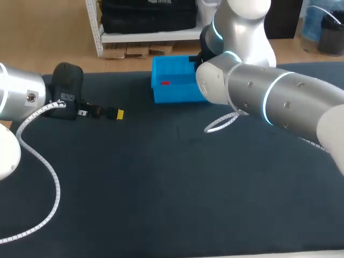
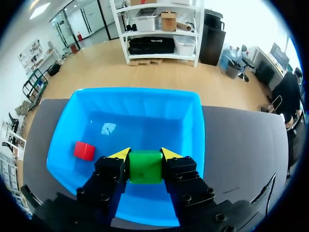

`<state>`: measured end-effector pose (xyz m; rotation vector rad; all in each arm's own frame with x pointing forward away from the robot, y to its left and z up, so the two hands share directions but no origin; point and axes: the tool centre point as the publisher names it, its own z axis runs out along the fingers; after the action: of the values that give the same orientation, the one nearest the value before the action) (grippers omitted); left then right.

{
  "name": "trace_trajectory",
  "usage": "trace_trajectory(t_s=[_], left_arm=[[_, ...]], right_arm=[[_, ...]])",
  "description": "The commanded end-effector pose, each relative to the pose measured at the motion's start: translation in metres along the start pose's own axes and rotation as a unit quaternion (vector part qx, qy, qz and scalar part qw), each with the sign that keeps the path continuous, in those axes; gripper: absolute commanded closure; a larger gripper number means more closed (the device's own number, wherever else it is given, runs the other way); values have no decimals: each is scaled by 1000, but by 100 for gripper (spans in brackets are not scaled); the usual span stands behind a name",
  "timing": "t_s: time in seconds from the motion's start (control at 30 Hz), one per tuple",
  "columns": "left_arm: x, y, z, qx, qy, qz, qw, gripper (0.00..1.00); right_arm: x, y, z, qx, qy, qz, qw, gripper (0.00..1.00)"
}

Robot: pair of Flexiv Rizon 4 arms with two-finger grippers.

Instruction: Use the left arm to pick the red cube and place it into the blue plastic box first, then use the right arm to grasp the green cube and put it into the same blue plastic box after the first action is fully finished.

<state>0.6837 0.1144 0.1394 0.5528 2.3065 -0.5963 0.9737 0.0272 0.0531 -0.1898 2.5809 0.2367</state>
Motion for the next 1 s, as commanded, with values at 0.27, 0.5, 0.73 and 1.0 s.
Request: trace_trajectory(t_s=[0.27,0.5,0.73,1.0], left_arm=[[1,2,1,3,-3,1,1000,0],[1,2,1,3,-3,1,1000,0],[1,2,1,3,-3,1,1000,0],[1,2,1,3,-3,1,1000,0]], right_arm=[[-15,3,7,5,103,0,995,0],[-19,8,-5,0,101,-9,995,0],[-20,18,-32,-3,101,-22,995,0],[-5,26,-66,-12,93,-17,995,0]])
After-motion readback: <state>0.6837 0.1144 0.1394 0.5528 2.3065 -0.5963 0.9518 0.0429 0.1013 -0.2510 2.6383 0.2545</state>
